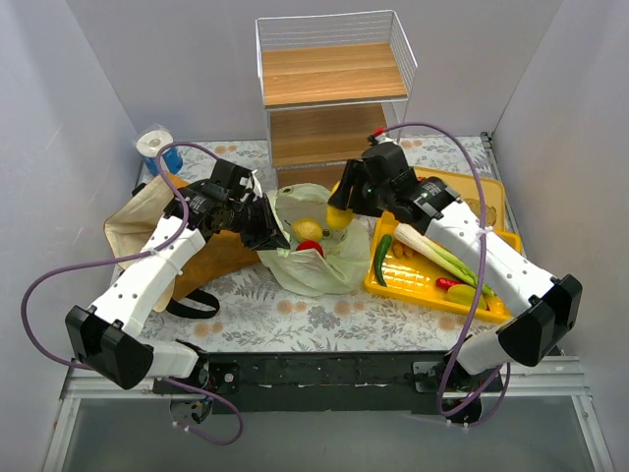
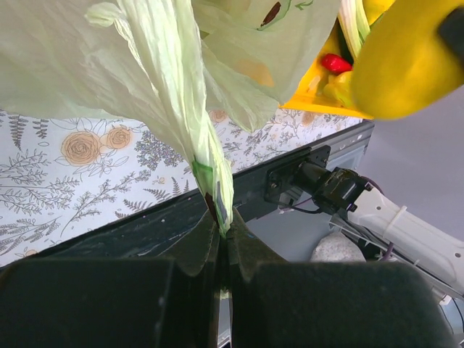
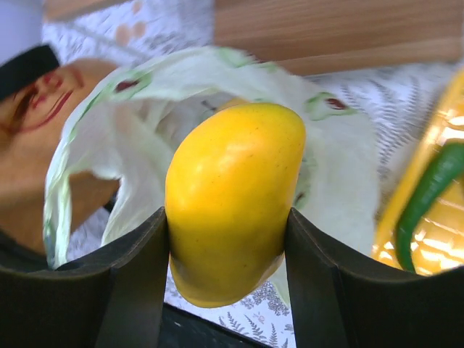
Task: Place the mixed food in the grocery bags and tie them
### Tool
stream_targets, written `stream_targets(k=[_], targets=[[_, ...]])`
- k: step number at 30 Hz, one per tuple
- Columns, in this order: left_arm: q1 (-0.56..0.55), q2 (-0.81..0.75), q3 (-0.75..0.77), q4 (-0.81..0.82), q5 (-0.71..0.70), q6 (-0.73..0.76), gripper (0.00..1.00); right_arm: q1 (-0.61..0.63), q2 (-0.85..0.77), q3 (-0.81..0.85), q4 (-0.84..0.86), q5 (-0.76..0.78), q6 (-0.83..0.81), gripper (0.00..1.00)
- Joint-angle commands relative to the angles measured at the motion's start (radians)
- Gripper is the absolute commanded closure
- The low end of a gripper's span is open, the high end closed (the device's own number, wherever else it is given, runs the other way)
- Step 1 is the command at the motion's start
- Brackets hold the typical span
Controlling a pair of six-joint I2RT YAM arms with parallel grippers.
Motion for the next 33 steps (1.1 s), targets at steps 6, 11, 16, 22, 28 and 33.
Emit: stream_targets(k=[6,11,16,22,28,33], targets=[[0.005,-0.017,0.024,0.012,-0.010,0.008,1.00,0.068,0.092,-0.095,0.323,-0.165,-0.368,0.77],[0.005,-0.028,0.027,0.006,-0.016,0.005,1.00,0.082,0.231,0.006,0.232,-0.136,-0.413,0.54],[0.005,-0.031,0.022,0.011,-0.016,0.002,1.00,0.089,0.216,0.034,0.174,-0.069,-0.499,0.17],[0.005,-0.020,0.019,0.014,-0.005,0.004,1.00,0.083,0.016,-0.109,0.227,-0.027,-0.501,0.07],[0.005,-0.011,0.015,0.020,0.009,0.011,1.00,-0.174,-0.156,-0.302,0.133,-0.185,-0.376,0.20],[0.005,0.001,0.013,0.024,0.024,0.016,1.00,-0.352,-0.171,-0.476,0.051,-0.369,-0.370,0.37]])
